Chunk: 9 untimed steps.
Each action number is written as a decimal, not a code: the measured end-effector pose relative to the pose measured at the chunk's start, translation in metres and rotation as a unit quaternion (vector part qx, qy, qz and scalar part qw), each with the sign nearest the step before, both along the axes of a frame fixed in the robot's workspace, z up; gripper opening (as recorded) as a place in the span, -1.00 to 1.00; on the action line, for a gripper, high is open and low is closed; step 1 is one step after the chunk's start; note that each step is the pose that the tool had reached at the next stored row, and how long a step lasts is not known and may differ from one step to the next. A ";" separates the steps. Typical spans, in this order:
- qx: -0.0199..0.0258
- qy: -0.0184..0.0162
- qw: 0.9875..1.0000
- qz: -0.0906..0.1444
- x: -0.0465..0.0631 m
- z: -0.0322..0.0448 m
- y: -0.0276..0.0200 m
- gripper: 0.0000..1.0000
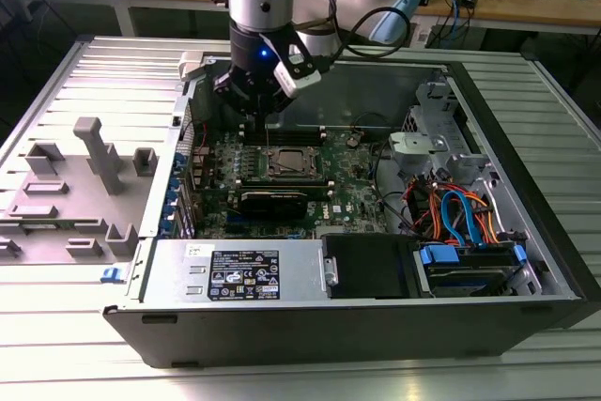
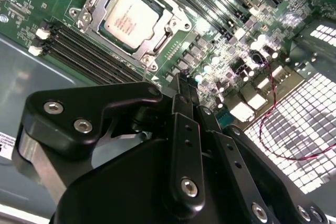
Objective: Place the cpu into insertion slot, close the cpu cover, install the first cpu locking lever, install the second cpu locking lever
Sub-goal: 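Install the first cpu locking lever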
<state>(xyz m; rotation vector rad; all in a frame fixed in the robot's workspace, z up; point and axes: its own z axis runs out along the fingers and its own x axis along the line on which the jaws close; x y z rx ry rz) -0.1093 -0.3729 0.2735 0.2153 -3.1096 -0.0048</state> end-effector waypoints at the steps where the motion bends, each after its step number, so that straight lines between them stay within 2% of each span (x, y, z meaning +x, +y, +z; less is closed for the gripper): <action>1: 0.000 0.000 1.000 -0.001 0.000 0.0000 0.0007 -0.79; 3: 0.000 0.000 1.000 -0.002 0.000 -0.0001 0.0063 -0.79; 9: 0.000 -0.001 1.000 -0.010 0.000 -0.0011 0.0114 -0.79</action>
